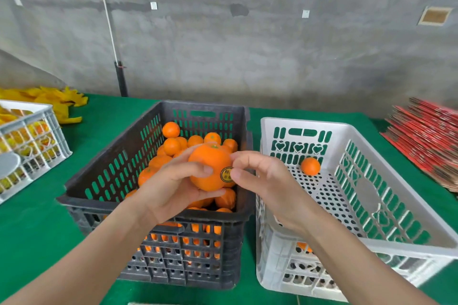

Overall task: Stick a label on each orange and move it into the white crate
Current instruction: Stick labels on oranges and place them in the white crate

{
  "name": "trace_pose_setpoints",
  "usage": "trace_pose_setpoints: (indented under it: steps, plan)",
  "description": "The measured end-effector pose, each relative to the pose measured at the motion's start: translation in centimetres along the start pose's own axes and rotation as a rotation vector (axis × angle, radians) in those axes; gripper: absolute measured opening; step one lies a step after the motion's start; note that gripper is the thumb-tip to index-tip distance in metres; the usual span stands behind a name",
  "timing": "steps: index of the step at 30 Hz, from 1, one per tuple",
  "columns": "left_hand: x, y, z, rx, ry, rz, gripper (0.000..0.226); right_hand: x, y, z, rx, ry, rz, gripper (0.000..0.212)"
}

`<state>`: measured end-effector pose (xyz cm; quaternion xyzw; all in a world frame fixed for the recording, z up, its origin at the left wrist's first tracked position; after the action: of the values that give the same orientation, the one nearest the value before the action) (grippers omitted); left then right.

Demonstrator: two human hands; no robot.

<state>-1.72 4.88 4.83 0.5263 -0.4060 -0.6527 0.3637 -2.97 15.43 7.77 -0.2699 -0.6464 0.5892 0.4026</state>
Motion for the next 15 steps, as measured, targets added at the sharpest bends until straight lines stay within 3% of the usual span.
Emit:
trace_pose_setpoints:
  steps: [7,15]
  plan:
    - [-1.7,-1.1,-0.5,0.016,0.031,0.014,0.070,1.4,-0.2,-1.6,0.050,0.093,-0.137,0.008]
    - [-3.6,-2.3,-0.8,0.043,0.012,-0.014,0.078,2.6,-0.9,-3.5,0.194,0.233,-0.238,0.008]
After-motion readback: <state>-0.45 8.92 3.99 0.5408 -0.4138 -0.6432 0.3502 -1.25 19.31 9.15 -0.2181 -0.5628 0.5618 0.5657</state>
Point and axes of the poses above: each hand's wrist, its own z-axis towards the middle knuckle, its own x-axis out of the back of the hand, y = z × x, the point moved 10 cm from there along z, towards the middle knuckle, and after that the axes turned 8 degrees about -x, right-handed, at the moved point
